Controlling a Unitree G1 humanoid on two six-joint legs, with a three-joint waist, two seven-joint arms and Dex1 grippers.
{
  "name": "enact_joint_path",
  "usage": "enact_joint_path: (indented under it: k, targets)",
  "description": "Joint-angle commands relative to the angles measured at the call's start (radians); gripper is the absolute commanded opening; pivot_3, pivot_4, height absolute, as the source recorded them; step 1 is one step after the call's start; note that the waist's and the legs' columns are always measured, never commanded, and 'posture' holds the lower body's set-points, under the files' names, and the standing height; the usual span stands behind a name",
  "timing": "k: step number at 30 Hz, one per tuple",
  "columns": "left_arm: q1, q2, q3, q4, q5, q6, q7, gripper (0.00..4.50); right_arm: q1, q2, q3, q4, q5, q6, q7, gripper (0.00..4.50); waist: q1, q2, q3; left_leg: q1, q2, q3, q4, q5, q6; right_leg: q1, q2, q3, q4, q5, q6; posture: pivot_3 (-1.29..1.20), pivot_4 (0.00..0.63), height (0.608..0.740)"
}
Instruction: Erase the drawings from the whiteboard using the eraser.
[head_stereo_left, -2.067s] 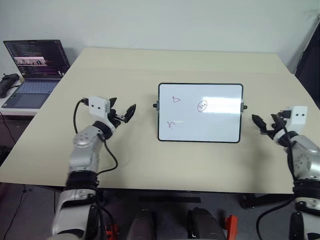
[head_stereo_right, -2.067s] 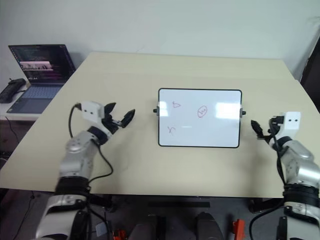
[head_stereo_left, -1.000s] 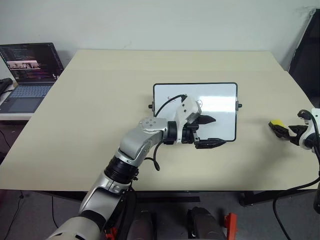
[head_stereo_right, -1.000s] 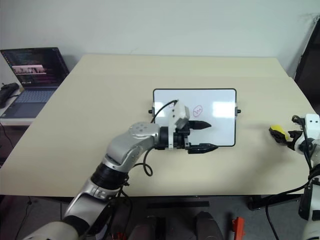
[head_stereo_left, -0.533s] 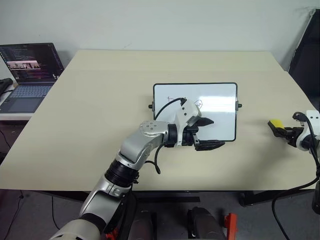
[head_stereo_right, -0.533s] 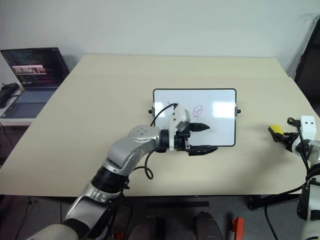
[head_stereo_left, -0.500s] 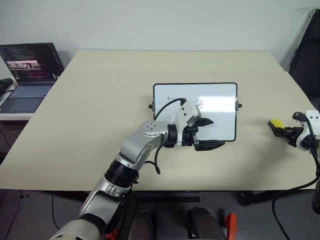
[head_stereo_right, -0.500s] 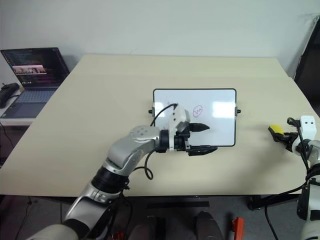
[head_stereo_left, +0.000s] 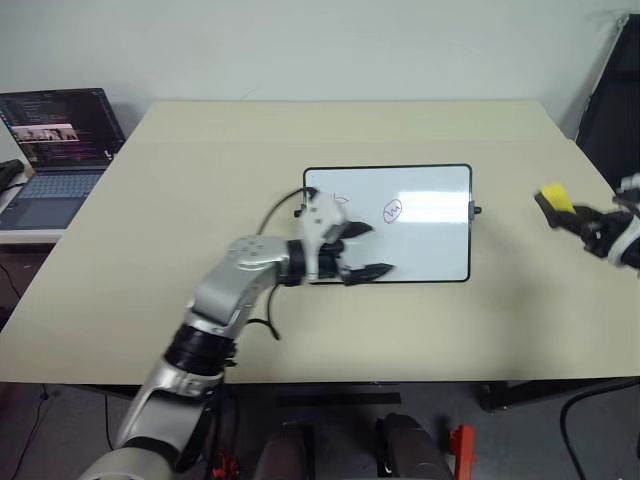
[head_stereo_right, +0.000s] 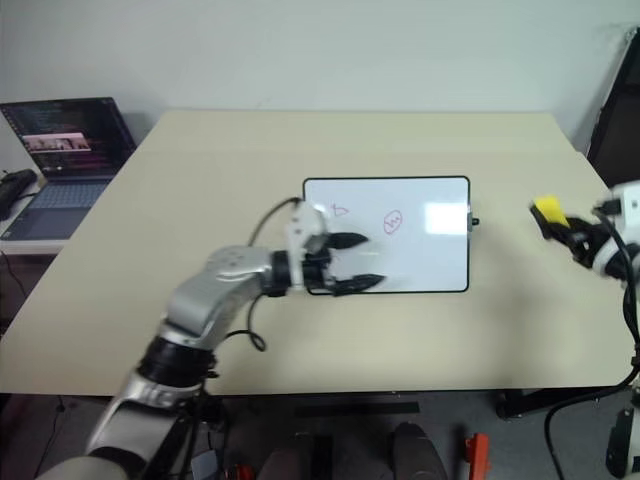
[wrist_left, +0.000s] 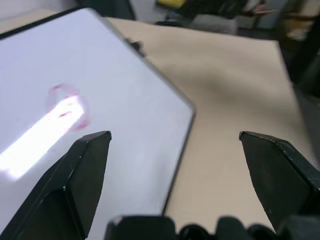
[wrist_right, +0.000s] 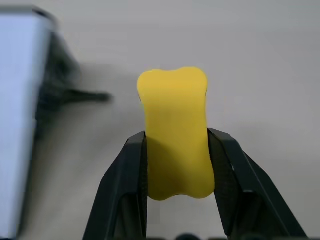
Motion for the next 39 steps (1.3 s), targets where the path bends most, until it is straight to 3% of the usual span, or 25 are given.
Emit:
enact_joint_path:
  k: [1, 7, 12, 18, 24, 28, 32, 39]
  targets:
    - [0.061, 0.082, 0.106, -0.045, -0.012, -0.070, -0.042, 4.50, -0.087, 0.048, 0.100, -0.300, 0.107, 0.119, -0.041, 1.35, 0.000, 0.000, 0.000, 0.001, 0.001, 0.000, 0.000, 0.000, 0.000, 0.000, 0.001, 0.000, 0.001, 0.000, 0.000, 0.00, 0.150, 0.740]
    - [0.172, 0.181, 0.217, -0.026, 0.004, -0.161, -0.046, 4.50, -0.273, 0.260, 0.388, -0.303, 0.001, 0.078, -0.102, 1.35, 0.015, -0.003, 0.000, 0.000, 0.001, -0.001, 0.001, 0.000, 0.000, 0.001, 0.000, -0.002, 0.000, -0.001, -0.001, 0.00, 0.150, 0.740]
    - [0.252, 0.185, 0.301, -0.047, 0.026, -0.255, 0.024, 4.50, -0.353, 0.402, 0.614, -0.015, -0.274, -0.180, -0.157, 1.34, 0.036, -0.004, 0.000, -0.006, 0.000, 0.000, 0.001, 0.000, 0.000, -0.006, -0.002, -0.002, 0.000, 0.003, -0.006, 0.00, 0.150, 0.740]
    - [0.338, 0.163, 0.304, -0.112, 0.042, -0.264, 0.085, 4.50, -0.425, 0.482, 0.630, 0.320, -0.419, -0.428, -0.202, 1.33, 0.035, -0.004, 0.000, -0.014, -0.002, 0.000, 0.001, 0.000, 0.000, -0.015, -0.005, -0.003, 0.002, 0.003, -0.006, 0.00, 0.150, 0.740]
    - [0.359, 0.159, 0.301, -0.131, 0.035, -0.252, 0.113, 4.50, -0.473, 0.516, 0.612, 0.551, -0.482, -0.526, -0.216, 1.33, 0.029, -0.004, 0.000, -0.010, 0.000, -0.001, 0.001, 0.000, 0.000, -0.013, -0.001, -0.003, 0.004, 0.005, -0.009, 0.00, 0.150, 0.740]
    - [0.352, 0.162, 0.299, -0.115, 0.032, -0.255, 0.109, 4.50, -0.438, 0.519, 0.663, 0.530, -0.534, -0.531, -0.170, 1.33, 0.029, -0.004, 0.000, -0.002, 0.001, 0.000, 0.001, 0.000, 0.000, -0.005, 0.000, -0.003, 0.003, 0.005, -0.009, 0.00, 0.150, 0.740]
    - [0.323, 0.159, 0.284, -0.078, 0.038, -0.266, 0.101, 4.50, -0.308, 0.492, 0.794, 0.399, -0.621, -0.527, -0.057, 1.33, 0.030, -0.008, -0.004, 0.005, 0.001, -0.001, 0.001, 0.000, 0.000, 0.003, 0.000, -0.003, 0.002, 0.004, -0.010, 0.00, 0.150, 0.740]
    - [0.275, 0.153, 0.263, -0.034, 0.047, -0.281, 0.090, 4.50, -0.274, 0.492, 0.760, 0.386, -0.644, -0.490, -0.092, 1.33, 0.027, -0.009, -0.005, 0.010, 0.002, -0.001, 0.001, 0.002, 0.002, 0.005, 0.002, -0.002, 0.003, 0.004, -0.010, 0.00, 0.150, 0.740]
